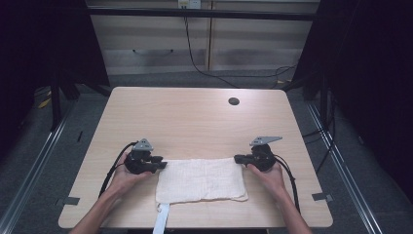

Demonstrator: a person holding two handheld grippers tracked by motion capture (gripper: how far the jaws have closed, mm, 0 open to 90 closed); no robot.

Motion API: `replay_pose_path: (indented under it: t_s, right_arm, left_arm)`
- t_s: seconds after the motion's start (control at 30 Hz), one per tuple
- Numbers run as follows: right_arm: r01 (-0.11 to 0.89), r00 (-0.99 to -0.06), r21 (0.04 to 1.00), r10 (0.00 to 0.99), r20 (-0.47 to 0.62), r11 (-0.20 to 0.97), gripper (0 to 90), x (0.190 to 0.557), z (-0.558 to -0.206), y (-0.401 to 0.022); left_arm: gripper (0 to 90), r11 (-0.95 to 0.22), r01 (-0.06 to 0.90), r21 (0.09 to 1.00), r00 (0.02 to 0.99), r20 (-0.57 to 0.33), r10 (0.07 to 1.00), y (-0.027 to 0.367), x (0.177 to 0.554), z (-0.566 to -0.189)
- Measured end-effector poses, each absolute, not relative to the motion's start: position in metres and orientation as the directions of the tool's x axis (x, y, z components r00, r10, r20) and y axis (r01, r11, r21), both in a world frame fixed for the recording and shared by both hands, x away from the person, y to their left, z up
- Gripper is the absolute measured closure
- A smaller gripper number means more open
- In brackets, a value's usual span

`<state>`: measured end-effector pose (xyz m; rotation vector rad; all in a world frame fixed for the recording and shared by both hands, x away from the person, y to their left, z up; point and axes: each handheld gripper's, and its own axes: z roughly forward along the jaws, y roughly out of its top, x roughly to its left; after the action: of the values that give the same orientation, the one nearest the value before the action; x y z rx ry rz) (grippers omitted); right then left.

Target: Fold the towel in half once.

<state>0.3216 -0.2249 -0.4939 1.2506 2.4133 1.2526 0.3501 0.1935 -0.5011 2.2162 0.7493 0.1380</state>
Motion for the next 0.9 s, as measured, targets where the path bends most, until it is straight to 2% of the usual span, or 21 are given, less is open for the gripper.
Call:
replay_pose_path:
  t_s: [0.13, 0.23, 0.6, 0.9]
  right_arm:
    - [0.602, -0.642, 0.741, 0.731, 0.230, 0.296, 86.4, 0.320, -0.491, -0.226]
    - [0.592, -0.646, 0.752, 0.728, 0.229, 0.288, 86.9, 0.320, -0.486, -0.227]
    - [0.540, -0.674, 0.791, 0.710, 0.202, 0.287, 87.1, 0.314, -0.475, -0.222]
    - [0.492, -0.730, 0.815, 0.655, 0.193, 0.308, 87.3, 0.300, -0.463, -0.215]
  left_arm:
    - [80.4, -0.534, 0.456, 0.712, 0.833, -0.130, 0.538, 0.191, 0.349, -0.501]
    - [83.6, -0.537, 0.452, 0.712, 0.831, -0.117, 0.544, 0.191, 0.349, -0.501]
    - [85.0, -0.524, 0.461, 0.716, 0.817, -0.112, 0.566, 0.194, 0.352, -0.501]
    - [85.5, -0.523, 0.468, 0.713, 0.806, -0.102, 0.583, 0.191, 0.350, -0.500]
